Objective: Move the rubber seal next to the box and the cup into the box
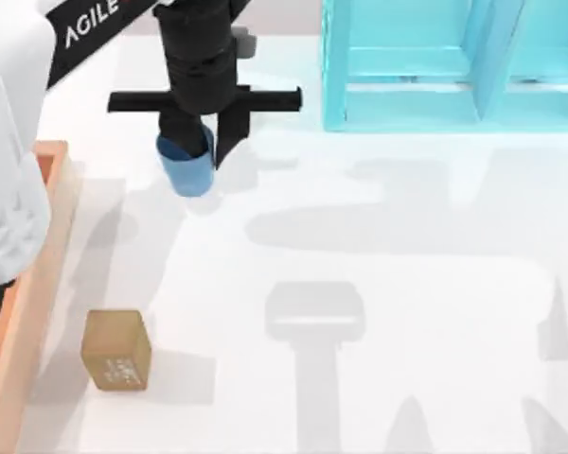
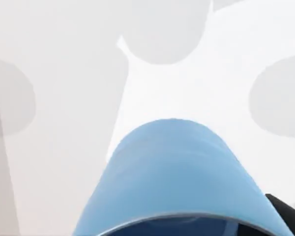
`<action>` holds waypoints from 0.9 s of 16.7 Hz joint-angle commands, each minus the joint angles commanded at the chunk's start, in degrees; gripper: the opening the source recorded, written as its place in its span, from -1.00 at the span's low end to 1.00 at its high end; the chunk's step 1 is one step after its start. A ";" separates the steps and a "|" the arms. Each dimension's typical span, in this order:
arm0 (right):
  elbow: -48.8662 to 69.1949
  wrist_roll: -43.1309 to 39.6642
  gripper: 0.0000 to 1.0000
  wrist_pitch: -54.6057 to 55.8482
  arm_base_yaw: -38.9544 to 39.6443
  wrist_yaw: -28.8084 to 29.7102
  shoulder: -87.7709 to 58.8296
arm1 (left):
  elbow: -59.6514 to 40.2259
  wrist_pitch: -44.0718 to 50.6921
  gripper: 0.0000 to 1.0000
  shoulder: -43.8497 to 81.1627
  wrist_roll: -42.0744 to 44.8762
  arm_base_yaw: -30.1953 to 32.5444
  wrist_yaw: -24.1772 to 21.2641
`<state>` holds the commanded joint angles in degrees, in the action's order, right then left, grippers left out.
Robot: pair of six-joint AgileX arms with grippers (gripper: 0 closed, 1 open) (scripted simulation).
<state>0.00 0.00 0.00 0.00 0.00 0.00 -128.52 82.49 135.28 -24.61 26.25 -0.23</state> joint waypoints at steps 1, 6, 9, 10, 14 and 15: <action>0.00 0.00 1.00 0.00 0.00 0.00 0.00 | 0.38 1.44 -1.00 -1.57 1.34 -1.31 0.01; 0.00 0.00 1.00 0.00 0.00 0.00 0.00 | 0.66 2.59 -1.00 -2.77 2.60 -2.27 0.14; 0.00 0.00 1.00 0.00 0.00 0.00 0.00 | 2.31 2.11 -1.00 -4.18 3.68 -3.20 0.16; 0.00 0.00 1.00 0.00 0.00 0.00 0.00 | 3.85 1.71 -1.00 -5.44 4.59 -4.08 0.17; 0.00 0.00 1.00 0.00 0.00 0.00 0.00 | 14.39 -0.88 -1.00 -13.36 10.11 -9.95 0.29; 0.00 0.00 1.00 0.00 0.00 0.00 0.00 | 17.74 -1.73 -1.00 -15.95 11.92 -11.85 0.33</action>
<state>0.00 0.00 0.00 0.00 0.00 0.00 -110.78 80.76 119.33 -12.69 14.39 0.10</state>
